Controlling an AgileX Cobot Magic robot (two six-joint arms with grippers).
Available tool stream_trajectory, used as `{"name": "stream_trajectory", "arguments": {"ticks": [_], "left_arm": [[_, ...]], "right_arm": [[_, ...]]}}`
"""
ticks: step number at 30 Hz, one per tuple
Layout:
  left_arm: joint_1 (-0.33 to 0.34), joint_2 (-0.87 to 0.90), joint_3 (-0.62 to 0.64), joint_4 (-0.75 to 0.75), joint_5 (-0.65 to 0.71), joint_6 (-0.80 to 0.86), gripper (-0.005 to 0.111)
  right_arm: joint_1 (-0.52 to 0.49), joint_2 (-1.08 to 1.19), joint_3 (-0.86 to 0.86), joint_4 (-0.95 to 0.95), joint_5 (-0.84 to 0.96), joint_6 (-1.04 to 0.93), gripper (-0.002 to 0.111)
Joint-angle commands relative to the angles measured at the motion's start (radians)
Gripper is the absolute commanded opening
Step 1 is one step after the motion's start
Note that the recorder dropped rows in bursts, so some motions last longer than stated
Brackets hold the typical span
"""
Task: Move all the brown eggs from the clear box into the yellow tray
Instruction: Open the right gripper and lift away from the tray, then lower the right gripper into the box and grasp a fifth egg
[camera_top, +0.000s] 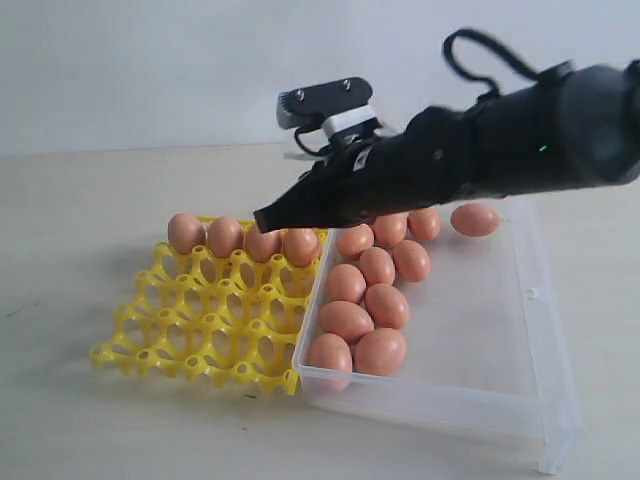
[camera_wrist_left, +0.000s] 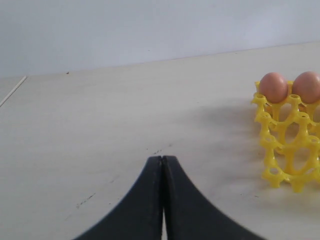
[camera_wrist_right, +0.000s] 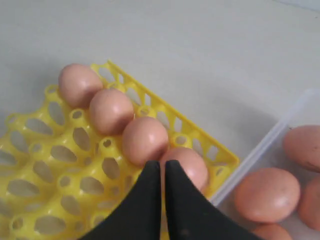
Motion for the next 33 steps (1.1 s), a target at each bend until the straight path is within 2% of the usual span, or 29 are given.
{"name": "stream_trajectory", "arguments": {"ticks": [1, 6, 12, 16, 19, 22, 23, 28, 33], "left_arm": [[0.001, -0.006, -0.004, -0.007, -0.014, -0.004, 0.0], [0.001, -0.006, -0.004, -0.007, -0.014, -0.004, 0.0], [0.001, -0.006, -0.004, -0.007, -0.014, -0.004, 0.0], [0.001, -0.006, -0.004, -0.007, -0.014, -0.004, 0.0], [0.001, -0.006, -0.004, -0.007, -0.014, -0.004, 0.0], [0.001, -0.006, -0.004, -0.007, -0.014, -0.004, 0.0], [0.001, -0.006, -0.004, -0.007, -0.014, -0.004, 0.0], [0.001, -0.006, -0.004, -0.007, -0.014, -0.004, 0.0], [0.001, -0.006, -0.004, -0.007, -0.014, -0.004, 0.0]], "right_arm": [[-0.081, -0.151, -0.005, -0.127, 0.249, -0.022, 0.0], [-0.197, -0.237, -0.008, -0.18, 0.401, -0.007, 0.002], [-0.323, -0.187, -0.008, -0.343, 0.525, -0.041, 0.018], [-0.359, -0.137, -0.021, -0.373, 0.466, -0.055, 0.023], [-0.359, -0.095, -0.075, -0.373, 0.526, -0.055, 0.027], [-0.352, -0.054, -0.125, -0.311, 0.64, -0.001, 0.042], [-0.346, -0.049, -0.125, -0.295, 0.653, 0.017, 0.043], [-0.291, 0.023, -0.133, -0.172, 0.645, 0.027, 0.044], [-0.287, 0.103, -0.234, -0.164, 0.647, 0.06, 0.044]]}}
